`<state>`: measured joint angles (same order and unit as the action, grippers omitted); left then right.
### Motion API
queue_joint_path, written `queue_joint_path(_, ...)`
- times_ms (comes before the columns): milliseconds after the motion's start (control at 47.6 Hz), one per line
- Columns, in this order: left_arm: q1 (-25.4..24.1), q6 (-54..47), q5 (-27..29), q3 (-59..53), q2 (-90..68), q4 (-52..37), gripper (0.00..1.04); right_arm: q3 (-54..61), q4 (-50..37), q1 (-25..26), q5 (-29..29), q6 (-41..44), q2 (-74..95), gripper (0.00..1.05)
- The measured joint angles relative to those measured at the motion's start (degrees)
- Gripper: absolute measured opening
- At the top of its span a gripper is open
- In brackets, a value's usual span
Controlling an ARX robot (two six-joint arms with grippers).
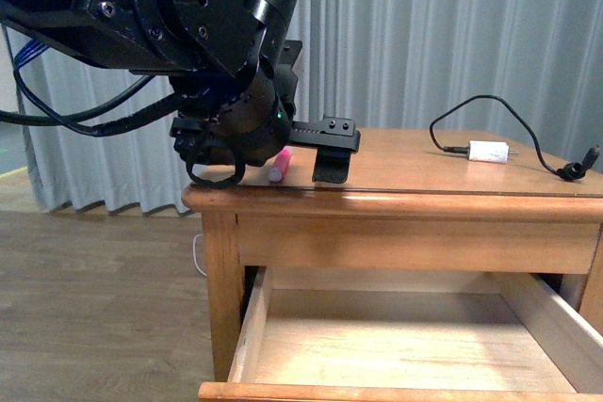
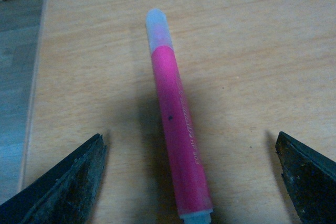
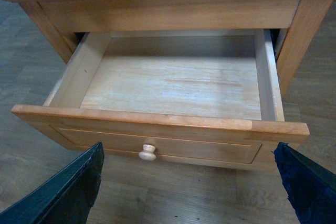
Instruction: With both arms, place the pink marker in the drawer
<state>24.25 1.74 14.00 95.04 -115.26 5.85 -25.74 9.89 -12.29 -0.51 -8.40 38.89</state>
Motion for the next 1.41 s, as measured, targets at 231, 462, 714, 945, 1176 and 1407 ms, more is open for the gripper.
queue_joint_path(231,0.2,0.5,0.5,0.3,-0.6,0.7,0.99,0.0,0.0,0.0,0.0,0.0,0.0,0.96)
queue_joint_path(462,0.2,0.5,0.8,0.4,-0.6,0.7,0.79,0.0,0.0,0.0,0.0,0.0,0.0,0.96)
queue_joint_path(714,0.1,0.5,0.7,-0.4,-0.5,0.0,0.42,0.0,0.0,0.0,0.0,0.0,0.0,0.96)
queue_joint_path(945,-0.6,0.2,-1.0,-3.0,0.9,-2.4,0.15,0.0,0.0,0.0,0.0,0.0,0.0,0.96)
queue_joint_path(1176,-0.6,-5.4,-12.7,-10.8,5.7,-10.7,0.15,0.0,0.0,0.0,0.0,0.0,0.0,0.96)
queue_joint_path(1407,-0.3,-14.9,-27.5,-20.5,15.8,-15.3,0.15,0.0,0.0,0.0,0.0,0.0,0.0,0.96)
